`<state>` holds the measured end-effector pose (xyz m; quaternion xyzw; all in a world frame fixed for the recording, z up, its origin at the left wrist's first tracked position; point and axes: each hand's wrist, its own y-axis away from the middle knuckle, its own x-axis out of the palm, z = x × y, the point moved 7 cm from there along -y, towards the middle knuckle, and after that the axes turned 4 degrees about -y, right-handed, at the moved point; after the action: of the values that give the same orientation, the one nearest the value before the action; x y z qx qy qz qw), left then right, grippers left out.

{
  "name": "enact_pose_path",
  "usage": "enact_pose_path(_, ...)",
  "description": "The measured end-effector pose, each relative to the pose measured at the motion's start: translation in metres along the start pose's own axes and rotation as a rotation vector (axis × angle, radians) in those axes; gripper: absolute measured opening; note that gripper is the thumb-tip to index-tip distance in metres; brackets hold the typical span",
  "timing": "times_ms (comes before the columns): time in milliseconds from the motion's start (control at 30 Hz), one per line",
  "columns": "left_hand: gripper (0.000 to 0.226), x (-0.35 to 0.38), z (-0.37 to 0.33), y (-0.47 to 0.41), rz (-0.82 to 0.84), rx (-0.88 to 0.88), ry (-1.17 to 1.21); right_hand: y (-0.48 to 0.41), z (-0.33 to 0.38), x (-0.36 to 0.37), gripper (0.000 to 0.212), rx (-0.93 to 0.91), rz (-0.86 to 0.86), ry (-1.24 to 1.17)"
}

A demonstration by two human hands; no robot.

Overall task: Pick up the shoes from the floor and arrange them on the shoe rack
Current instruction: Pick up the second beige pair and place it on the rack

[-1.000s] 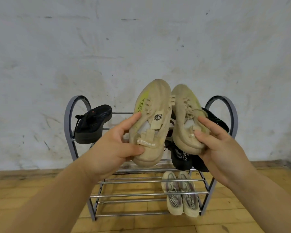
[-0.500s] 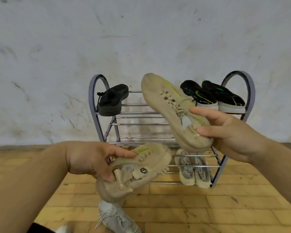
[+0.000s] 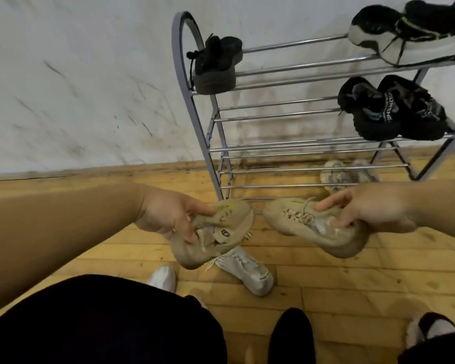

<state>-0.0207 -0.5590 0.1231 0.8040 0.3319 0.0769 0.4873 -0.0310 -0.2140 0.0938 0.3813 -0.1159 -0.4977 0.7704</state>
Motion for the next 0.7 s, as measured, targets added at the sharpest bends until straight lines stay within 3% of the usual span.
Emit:
enact_pose_path(133, 0.087, -0.009, 0.037, -0.060, -0.006, 0.023, 0.053, -0.063, -0.036, 0.027, 0.058, 0.046, -0.074, -0.184)
enact_pose_path(400, 0.095, -0.009, 0.052, -0.197, -0.238, 0.254, 0.438, -0.188, -0.083, 0.051, 0.060, -0.074, -0.323, -0.900)
enact_pose_path(567, 0.099, -0.020, 0.032, -0.275, -0.377, 0.295, 0.483, -0.245, -0.078, 0.033, 0.065, -0.104, -0.402, -0.991)
enact_pose_path(700, 0.085, -0.045, 0.023, -0.318, -0.450, 0.304, 0.382, -0.282, -0.065, 0.019, 0.054, -0.088, -0.414, -0.843)
